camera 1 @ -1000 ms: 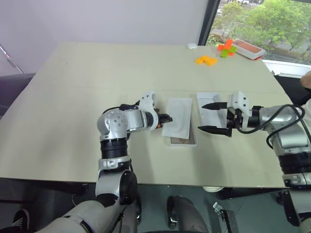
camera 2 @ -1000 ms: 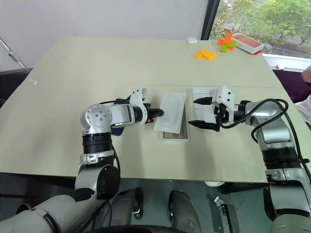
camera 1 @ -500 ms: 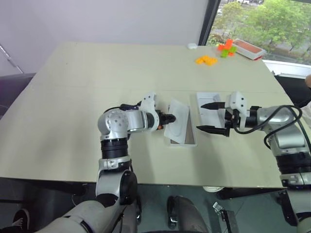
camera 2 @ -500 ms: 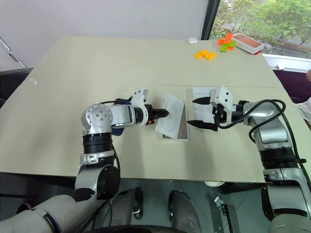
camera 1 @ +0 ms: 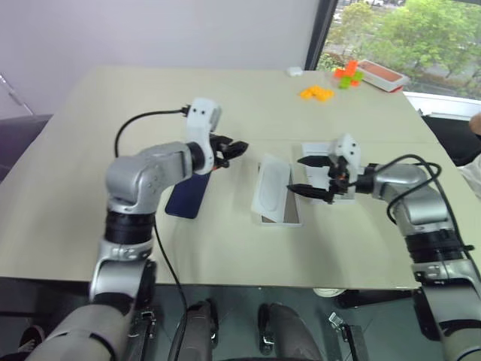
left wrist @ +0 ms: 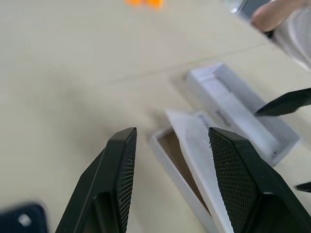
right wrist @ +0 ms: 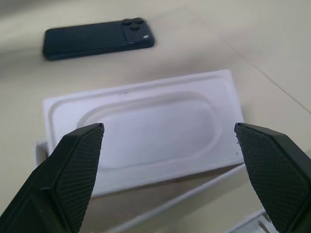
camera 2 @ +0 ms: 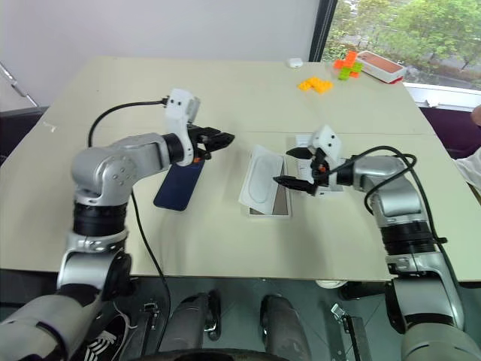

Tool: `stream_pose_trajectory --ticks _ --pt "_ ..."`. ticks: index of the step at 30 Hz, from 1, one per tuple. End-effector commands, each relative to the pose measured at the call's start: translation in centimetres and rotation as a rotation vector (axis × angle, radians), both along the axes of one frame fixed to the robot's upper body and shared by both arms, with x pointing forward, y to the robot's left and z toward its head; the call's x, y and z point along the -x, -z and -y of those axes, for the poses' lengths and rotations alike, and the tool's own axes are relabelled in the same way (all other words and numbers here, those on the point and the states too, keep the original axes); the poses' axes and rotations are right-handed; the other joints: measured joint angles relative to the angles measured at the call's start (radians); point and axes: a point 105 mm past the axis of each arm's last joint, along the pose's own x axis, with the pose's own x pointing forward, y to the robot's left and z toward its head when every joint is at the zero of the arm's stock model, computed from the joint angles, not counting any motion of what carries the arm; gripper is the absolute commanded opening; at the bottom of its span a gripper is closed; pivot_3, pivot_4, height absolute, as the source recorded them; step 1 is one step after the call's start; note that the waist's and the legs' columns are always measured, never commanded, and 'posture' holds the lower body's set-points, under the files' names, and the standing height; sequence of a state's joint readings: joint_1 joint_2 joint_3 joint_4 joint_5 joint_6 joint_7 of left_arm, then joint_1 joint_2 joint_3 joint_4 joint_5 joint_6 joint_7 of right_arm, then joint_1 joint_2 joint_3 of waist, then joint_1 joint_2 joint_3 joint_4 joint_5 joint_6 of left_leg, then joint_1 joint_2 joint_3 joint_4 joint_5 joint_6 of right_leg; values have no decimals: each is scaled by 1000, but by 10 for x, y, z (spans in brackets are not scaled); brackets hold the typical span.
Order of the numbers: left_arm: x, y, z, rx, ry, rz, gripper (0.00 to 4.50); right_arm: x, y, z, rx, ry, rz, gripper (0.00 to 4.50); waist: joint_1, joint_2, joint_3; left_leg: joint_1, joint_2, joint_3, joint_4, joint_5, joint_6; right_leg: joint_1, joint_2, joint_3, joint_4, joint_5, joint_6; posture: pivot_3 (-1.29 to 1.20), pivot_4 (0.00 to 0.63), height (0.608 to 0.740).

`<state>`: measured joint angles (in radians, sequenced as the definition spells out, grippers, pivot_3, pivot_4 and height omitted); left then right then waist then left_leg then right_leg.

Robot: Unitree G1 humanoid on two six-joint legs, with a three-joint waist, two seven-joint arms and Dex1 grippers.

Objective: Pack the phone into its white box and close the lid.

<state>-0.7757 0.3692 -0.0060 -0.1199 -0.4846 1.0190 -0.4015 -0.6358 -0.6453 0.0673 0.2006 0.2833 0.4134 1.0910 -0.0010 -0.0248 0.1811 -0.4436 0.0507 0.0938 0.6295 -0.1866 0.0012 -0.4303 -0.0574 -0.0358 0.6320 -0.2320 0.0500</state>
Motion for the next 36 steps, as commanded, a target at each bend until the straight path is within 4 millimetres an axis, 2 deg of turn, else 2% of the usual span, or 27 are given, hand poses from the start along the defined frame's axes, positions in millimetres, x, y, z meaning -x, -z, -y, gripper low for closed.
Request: stream_pose_trajectory --ticks 1,3,6,9,12,16,20,24,27,30,36 --pt "8 -11 -26 -69 31 249 2468 -2 -13 -17 36 36 19 4500 -13 1 0 0 0 0 0 0 0 0 -1 0 0 0 0 0 150 740" --pt "9 -6 -43 -65 29 259 2468 -4 -14 -23 13 64 -8 4500 -12 0 0 0 0 1 -1 -1 -1 -2 -2 1 0 0 -1 0 150 740" --pt "11 3 -66 -107 18 292 2529 -7 -12 -31 10 111 0 3717 -10 0 0 -2 0 2 -1 -2 -3 -4 -3 1 0 0 -2 0 150 740" --pt "19 2 -82 -95 20 335 2529 -2 -3 -46 47 99 1 2136 -11 1 0 -4 -1 3 -1 -2 -2 -5 -5 1 0 0 -2 0 150 740" --pt "25 2 -91 -105 20 343 2529 2 11 -49 160 76 34 542 -13 1 0 -7 -1 5 -2 -2 -2 -8 -6 2 -1 0 -2 0 150 740" --pt "31 0 -91 -87 42 349 2529 4 17 -46 236 48 28 542 -11 1 0 -14 -1 5 0 -2 -1 -13 -6 2 0 0 -2 0 150 740" --pt "33 -1 -92 -87 42 367 2529 17 30 -54 313 -25 -19 542 -12 1 0 -14 -1 5 1 -1 2 -13 -5 1 0 1 -1 0 150 740" --pt "31 0 -93 -105 26 367 2529 22 38 -52 399 -55 -30 542 -12 1 0 -14 0 5 1 -1 2 -13 -3 0 1 1 -1 0 150 740" --pt "31 -1 -93 -102 27 369 2529 22 40 -48 450 -55 -26 542 -12 0 -1 -14 0 5 2 0 2 -13 -2 -1 1 1 -1 0 150 740" --pt "29 -4 -92 -100 13 380 2529 20 44 -37 575 -76 28 542 -12 0 -1 -13 0 6 4 0 2 -12 -1 -1 2 1 0 0 150 740" --pt "27 -7 -92 -84 -4 386 2529 18 37 -27 646 -97 48 542 -8 0 -1 -13 0 6 4 0 2 -11 0 -1 2 1 0 0 150 740"
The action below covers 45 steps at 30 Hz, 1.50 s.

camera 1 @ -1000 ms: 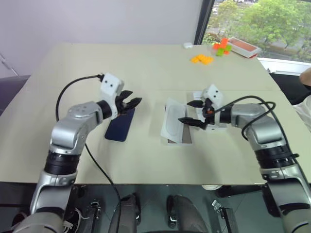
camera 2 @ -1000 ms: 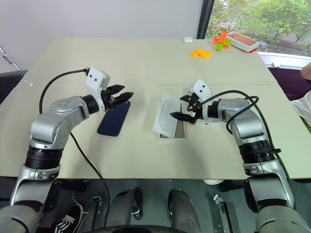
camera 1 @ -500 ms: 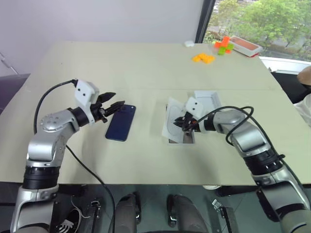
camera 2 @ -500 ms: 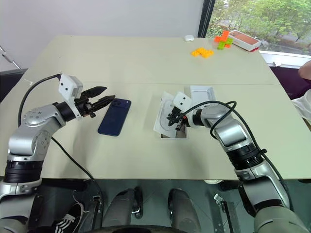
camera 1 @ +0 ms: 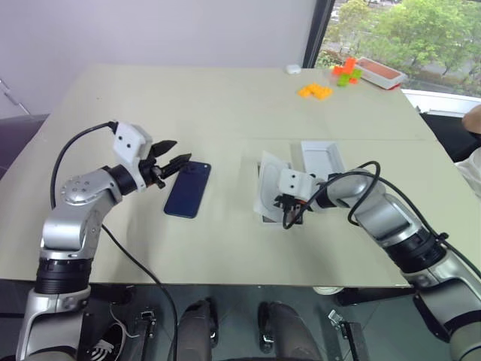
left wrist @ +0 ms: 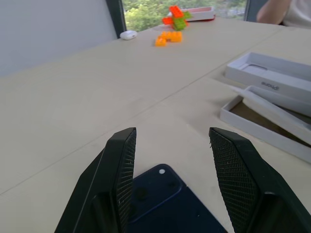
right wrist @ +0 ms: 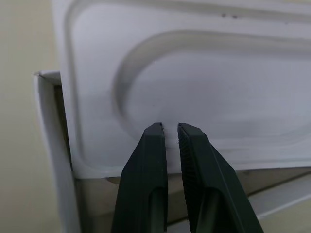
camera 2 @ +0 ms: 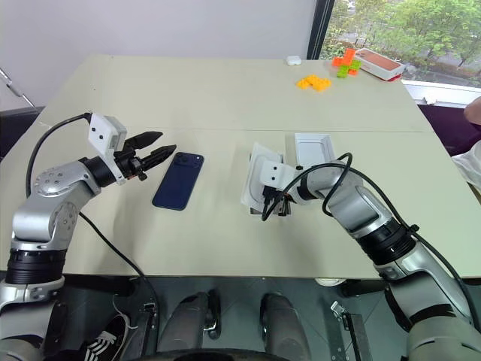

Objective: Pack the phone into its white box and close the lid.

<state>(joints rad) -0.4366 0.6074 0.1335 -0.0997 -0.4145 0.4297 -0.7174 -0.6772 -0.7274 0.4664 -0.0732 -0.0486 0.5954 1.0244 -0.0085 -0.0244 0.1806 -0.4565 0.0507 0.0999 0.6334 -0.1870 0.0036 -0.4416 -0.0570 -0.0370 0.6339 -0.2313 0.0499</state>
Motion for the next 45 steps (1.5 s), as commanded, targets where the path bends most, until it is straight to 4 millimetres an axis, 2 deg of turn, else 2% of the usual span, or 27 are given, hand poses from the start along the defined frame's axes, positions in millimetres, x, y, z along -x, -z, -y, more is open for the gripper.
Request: stream_pose_trajectory --ticks 1,8,11,14,18,22,25,27,31,35,40,43,45 --pt "1 -20 1 9 -2 74 2529 -2 -8 11 75 -18 27 542 0 0 0 0 0 0 0 0 0 0 0 0 0 0 0 0 150 740" --pt "-2 -22 0 16 -15 76 2529 -9 -29 9 57 -30 79 542 -4 0 0 0 0 2 0 0 0 0 1 0 1 0 0 0 150 740" --pt "-3 -23 1 33 -14 74 2529 -4 -40 -7 -79 -40 22 542 -5 0 0 0 0 2 1 0 0 0 3 0 2 1 1 0 150 740" --pt "-3 -24 1 34 -15 78 2529 4 -41 -19 -193 -33 -62 542 -4 0 0 1 1 2 1 0 0 0 5 0 2 2 3 0 150 740" --pt "-4 -26 2 40 -14 82 2529 11 -41 -21 -223 -25 -105 542 -2 0 0 1 1 2 1 0 0 0 5 0 3 2 3 0 150 740" --pt "-4 -26 3 45 -13 84 2529 15 -60 -23 -362 -5 -187 542 -3 0 0 1 2 1 3 0 0 0 3 1 3 2 2 0 150 740" --pt "-4 -26 2 47 -14 82 2529 19 -68 -24 -396 -16 -187 542 -3 0 0 1 2 1 3 0 0 0 2 1 4 1 2 0 150 740" --pt "-4 -26 2 47 -13 83 2529 23 -72 -33 -444 -36 -200 542 -3 0 0 1 2 0 3 0 0 0 2 1 5 1 1 0 150 740" --pt "-5 -27 4 54 -6 84 2529 25 -65 -48 -469 -34 -213 542 -5 0 0 2 2 0 3 0 0 -1 1 1 7 1 1 0 150 740" --pt "-6 -28 6 51 -5 86 2529 24 -44 -64 -448 -5 -199 542 -5 0 0 3 2 1 4 0 0 -1 1 1 10 0 1 0 150 740" --pt "-5 -28 4 52 -7 86 2529 20 -32 -52 -381 24 -181 542 -3 0 0 2 2 1 8 0 0 -1 0 2 12 0 0 0 150 740" --pt "-4 -26 4 53 -10 84 2529 21 -15 -42 -288 19 -168 542 -4 0 0 2 1 1 10 -1 1 0 -2 2 12 0 0 0 150 740" --pt "-4 -26 5 54 -10 83 2529 23 -13 -40 -266 6 -165 542 -4 0 0 2 1 1 11 -2 0 0 -3 2 12 0 0 0 150 740"
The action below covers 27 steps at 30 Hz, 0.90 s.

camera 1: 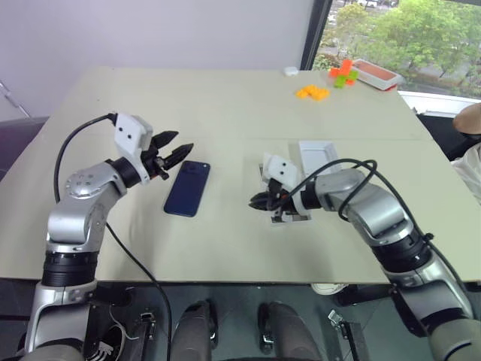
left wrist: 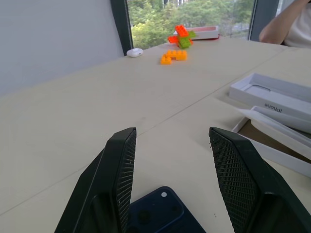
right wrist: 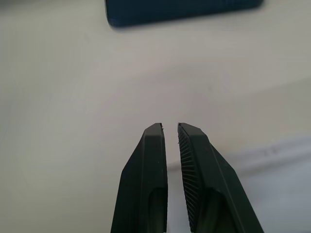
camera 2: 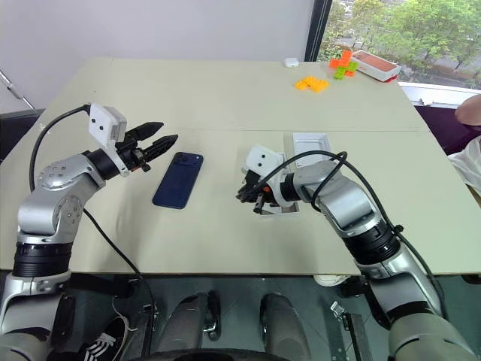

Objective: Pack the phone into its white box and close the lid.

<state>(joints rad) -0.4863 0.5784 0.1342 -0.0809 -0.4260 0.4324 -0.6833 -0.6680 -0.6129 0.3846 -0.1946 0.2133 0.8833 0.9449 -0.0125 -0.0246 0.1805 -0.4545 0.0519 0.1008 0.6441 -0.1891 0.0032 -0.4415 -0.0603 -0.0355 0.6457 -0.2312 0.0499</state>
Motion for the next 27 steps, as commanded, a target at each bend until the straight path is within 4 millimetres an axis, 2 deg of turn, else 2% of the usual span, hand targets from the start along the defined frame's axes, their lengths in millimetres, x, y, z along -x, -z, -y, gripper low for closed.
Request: stream_pose_trajectory --ticks 1,7,9,15,19,22,27 --pt "3 -14 0 8 -1 53 2529 4 -2 1 28 -42 24 542 -1 0 0 0 0 0 0 0 0 0 0 0 0 0 0 0 150 740" --pt "1 -13 -2 9 -13 51 2529 6 2 17 93 -48 6 542 0 0 0 0 0 0 0 1 1 -1 0 0 0 0 0 0 150 740" --pt "1 -12 -2 8 -13 49 2529 5 -3 15 68 -49 8 542 0 0 0 -1 0 0 0 1 1 -1 0 0 0 0 0 0 150 740" --pt "0 -12 -2 16 -14 46 2529 -2 -49 2 -191 -23 -22 542 -1 0 0 -1 1 0 0 0 0 -1 0 0 0 0 0 0 150 740" --pt "0 -12 0 22 -9 46 2529 -30 -64 10 -235 103 74 542 1 0 0 -1 0 0 0 0 -1 -1 0 0 0 0 0 0 150 740" --pt "0 -13 0 24 -9 49 2529 -47 -56 25 -126 161 173 542 1 0 0 -3 0 0 0 -1 0 -3 -2 0 -1 0 0 0 150 740" --pt "6 -12 -4 3 14 48 2529 -50 -26 43 89 107 229 542 -1 0 0 -7 -1 1 0 0 3 -5 -2 0 -2 0 0 0 150 740"
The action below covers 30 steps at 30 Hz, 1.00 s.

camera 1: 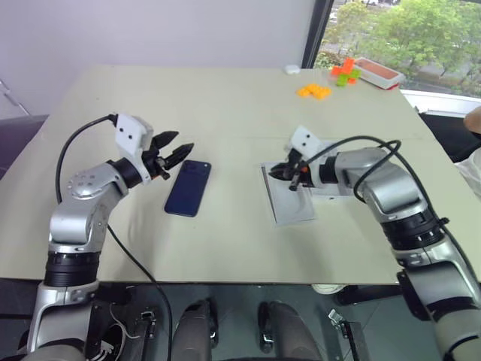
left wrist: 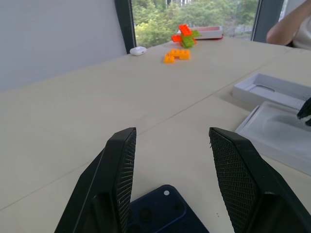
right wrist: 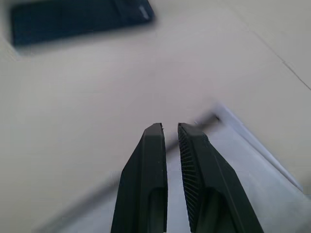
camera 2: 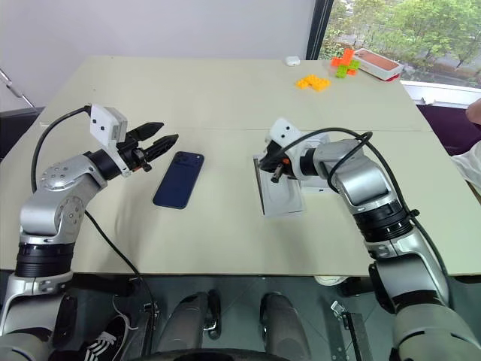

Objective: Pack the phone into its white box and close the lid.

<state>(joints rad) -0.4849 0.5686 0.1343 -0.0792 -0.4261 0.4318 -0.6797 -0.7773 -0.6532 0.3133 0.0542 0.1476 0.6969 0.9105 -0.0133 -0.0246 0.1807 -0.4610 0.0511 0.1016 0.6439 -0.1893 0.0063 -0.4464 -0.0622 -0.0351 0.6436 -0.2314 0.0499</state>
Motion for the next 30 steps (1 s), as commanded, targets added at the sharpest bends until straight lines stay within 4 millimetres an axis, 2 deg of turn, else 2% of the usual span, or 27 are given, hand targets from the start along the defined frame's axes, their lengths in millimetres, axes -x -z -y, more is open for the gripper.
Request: stream_pose_trajectory --ticks 1,9,15,23,30 --pt "7 -12 -6 -10 18 48 2529 0 6 3 88 -53 48 542 -2 0 0 0 0 0 0 0 0 0 0 0 0 0 0 0 150 740" --pt "29 2 -8 -70 121 -22 2529 1 27 2 214 -119 52 542 -4 1 0 1 2 0 0 0 0 -1 3 0 2 0 1 0 150 740" --pt "29 -3 -8 -57 95 -3 2529 5 38 2 265 -153 28 542 0 1 0 0 0 0 1 -2 -2 -1 0 0 1 0 0 0 150 740" --pt "25 -4 -10 -51 69 6 2529 11 33 -20 137 -162 -24 542 -5 0 0 0 1 0 0 -1 -2 -1 1 0 2 0 0 0 150 740" --pt "23 -5 -12 -48 55 9 2529 -6 21 -5 151 -83 29 542 -2 1 0 0 1 0 1 -2 -2 -1 0 0 2 0 0 0 150 740"
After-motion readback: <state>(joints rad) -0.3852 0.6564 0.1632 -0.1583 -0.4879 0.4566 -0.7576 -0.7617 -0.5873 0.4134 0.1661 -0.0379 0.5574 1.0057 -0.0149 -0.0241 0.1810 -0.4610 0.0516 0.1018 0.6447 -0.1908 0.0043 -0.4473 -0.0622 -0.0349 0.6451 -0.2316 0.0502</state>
